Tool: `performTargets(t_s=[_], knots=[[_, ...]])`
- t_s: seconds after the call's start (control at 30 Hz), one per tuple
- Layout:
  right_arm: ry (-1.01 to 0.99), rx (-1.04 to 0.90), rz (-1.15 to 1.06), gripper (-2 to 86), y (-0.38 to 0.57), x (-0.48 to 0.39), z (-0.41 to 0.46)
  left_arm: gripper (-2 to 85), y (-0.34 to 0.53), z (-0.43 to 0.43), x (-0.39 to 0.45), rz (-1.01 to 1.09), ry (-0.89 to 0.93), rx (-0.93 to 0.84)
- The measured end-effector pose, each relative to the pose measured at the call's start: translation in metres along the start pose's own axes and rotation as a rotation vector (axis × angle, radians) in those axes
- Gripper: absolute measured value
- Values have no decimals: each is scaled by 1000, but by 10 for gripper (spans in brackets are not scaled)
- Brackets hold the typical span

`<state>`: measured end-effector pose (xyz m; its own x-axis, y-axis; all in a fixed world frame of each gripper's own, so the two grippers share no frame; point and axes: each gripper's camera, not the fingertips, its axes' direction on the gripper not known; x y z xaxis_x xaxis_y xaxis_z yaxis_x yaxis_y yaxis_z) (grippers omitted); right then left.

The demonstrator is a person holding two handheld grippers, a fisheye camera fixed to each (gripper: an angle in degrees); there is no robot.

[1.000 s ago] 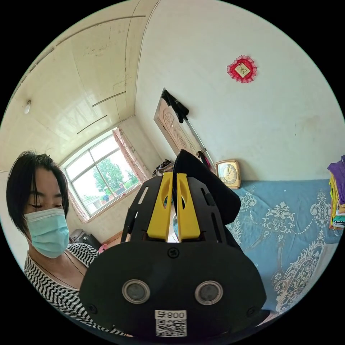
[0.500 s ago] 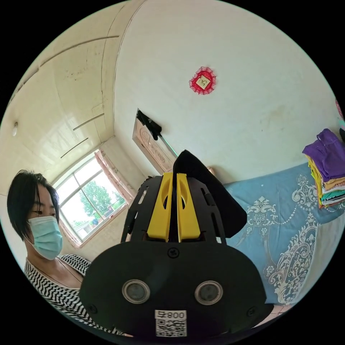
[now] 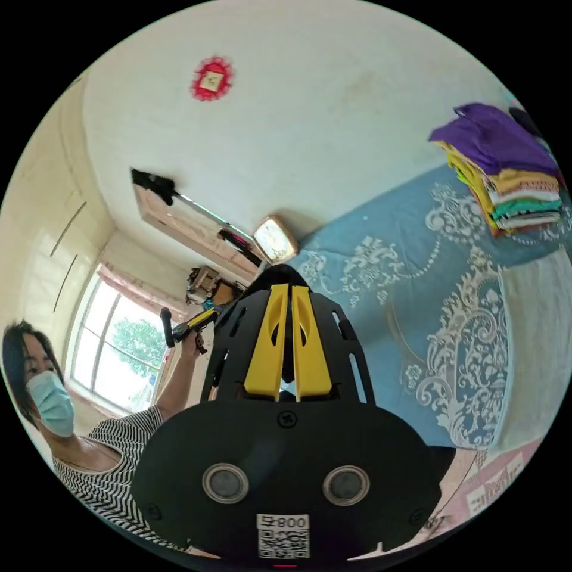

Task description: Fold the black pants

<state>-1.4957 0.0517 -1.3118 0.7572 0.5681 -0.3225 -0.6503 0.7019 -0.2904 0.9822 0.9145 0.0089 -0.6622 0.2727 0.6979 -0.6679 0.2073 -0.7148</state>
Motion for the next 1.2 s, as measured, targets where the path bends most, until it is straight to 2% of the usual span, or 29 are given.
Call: performTargets(t_s=[0.03, 0.1, 0.23, 0.4, 0.63, 0.8, 1.0, 1.13, 1.2], knots=[[10, -15, 52, 3, -1, 13, 9, 24, 1, 46, -8, -93, 38, -110], [-1, -12, 158, 1, 4, 44, 30, 27, 16, 93, -15, -206, 132, -187], [134, -100, 112, 3, -2, 42, 65, 55, 71, 141, -19, -305, 271, -126], [274, -275, -178, 20, -51, -10, 170, 86, 139, 189, -22, -435, 413, -140], [359, -418, -427, 78, -120, -68, 323, 132, 185, 282, -24, -629, 562, -197], [504, -549, -539, 87, -156, -84, 428, 114, 186, 328, -23, -665, 542, -185], [684, -734, -553, 71, -160, -71, 522, 62, 195, 364, -18, -626, 553, -161], [694, -700, -587, 31, -165, -78, 531, 27, 200, 390, -19, -649, 608, -148], [613, -640, -521, 20, -181, -77, 516, 17, 202, 391, -22, -646, 640, -103]])
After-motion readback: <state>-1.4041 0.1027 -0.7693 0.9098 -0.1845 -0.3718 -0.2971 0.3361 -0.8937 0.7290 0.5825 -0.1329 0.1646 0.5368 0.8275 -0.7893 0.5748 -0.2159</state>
